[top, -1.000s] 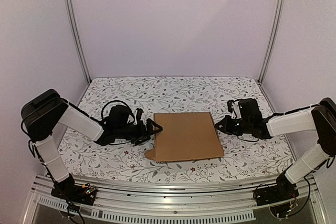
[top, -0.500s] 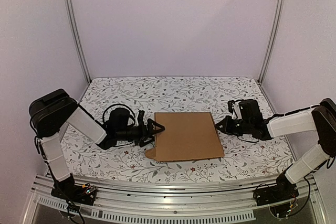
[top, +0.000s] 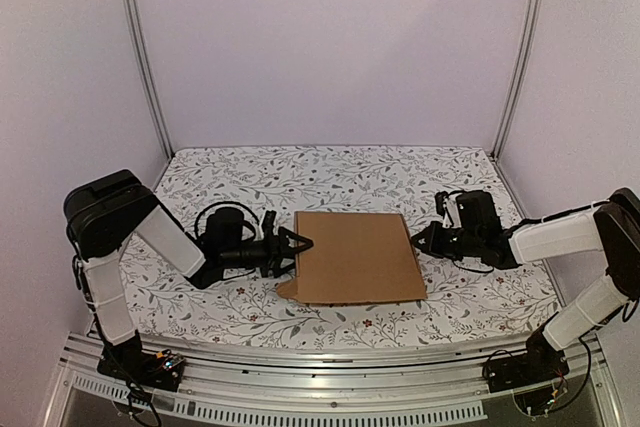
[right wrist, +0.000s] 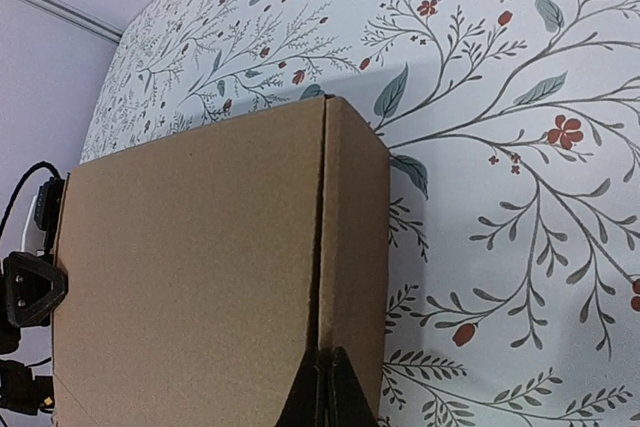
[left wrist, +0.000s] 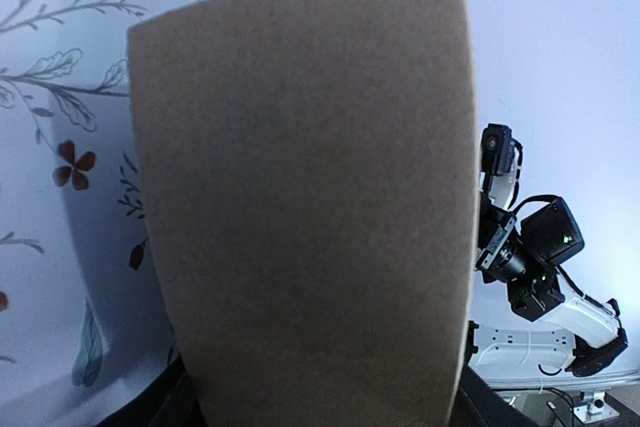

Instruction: Fold the paper box

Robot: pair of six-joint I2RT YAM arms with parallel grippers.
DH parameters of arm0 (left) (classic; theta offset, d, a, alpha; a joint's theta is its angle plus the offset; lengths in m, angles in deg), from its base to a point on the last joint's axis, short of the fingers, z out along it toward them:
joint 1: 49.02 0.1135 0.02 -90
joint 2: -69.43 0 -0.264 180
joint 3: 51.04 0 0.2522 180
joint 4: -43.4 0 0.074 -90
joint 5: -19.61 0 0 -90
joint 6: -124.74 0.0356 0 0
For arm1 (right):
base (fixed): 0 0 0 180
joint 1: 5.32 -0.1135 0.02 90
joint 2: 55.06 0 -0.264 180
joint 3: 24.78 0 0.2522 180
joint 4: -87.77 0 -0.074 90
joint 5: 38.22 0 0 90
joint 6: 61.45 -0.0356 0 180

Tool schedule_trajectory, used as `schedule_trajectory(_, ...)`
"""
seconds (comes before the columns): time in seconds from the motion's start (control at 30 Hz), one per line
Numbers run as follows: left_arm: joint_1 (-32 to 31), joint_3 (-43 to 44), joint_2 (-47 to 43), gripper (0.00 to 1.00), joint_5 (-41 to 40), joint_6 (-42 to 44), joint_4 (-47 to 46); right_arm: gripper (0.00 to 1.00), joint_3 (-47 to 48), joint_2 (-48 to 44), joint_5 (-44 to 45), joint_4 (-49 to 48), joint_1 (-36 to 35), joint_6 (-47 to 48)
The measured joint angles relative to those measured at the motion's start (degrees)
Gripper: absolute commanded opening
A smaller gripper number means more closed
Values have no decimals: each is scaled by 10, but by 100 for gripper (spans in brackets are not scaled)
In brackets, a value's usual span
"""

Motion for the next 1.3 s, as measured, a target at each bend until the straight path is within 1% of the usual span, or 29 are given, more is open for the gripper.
schedule_trajectory(0.1, 1, -1, 0, 59, 2, -8, -7, 0, -1, -1, 2, -1, 0, 0)
schedule_trajectory(0.13, 1, -1, 0, 57, 3, -10, -7, 1, -2, -1, 2, -1, 0, 0)
schedule_trajectory(0.27, 2, -1, 0, 51, 6, -12, -8, 18, -2, -5, 2, 3, 0, 2)
schedule_trajectory(0.3, 2, -1, -1, 50, 8, -12, -7, 23, -3, -7, 2, 9, 0, 4)
schedule_trajectory(0.37, 3, -2, -4, 49, 12, -12, -5, 29, -4, -15, 2, 26, 0, 7)
schedule_trajectory(0.5, 7, -3, -21, 49, 21, -9, 4, 35, -7, -47, -7, 73, 0, 17)
schedule_trajectory(0.67, 19, -5, -51, 49, 32, -3, 12, 47, -6, -119, -22, 120, 0, 43)
schedule_trajectory(0.8, 33, -5, -77, 49, 50, -3, 14, 72, 5, -186, -46, 153, 0, 79)
schedule_trajectory(0.93, 48, -8, -103, 49, 80, -6, 20, 88, 32, -236, -92, 177, 0, 116)
schedule_trajectory(1.0, 56, -7, -124, 49, 97, -5, 40, 98, 51, -256, -117, 191, 0, 136)
schedule_trajectory(1.07, 63, -6, -149, 49, 115, 3, 72, 99, 72, -272, -135, 210, 0, 159)
schedule_trajectory(1.17, 73, 3, -196, 50, 141, 26, 147, 99, 105, -294, -151, 247, -2, 192)
schedule_trajectory(1.3, 86, 23, -256, 48, 187, 47, 214, 99, 145, -331, -152, 290, -27, 240)
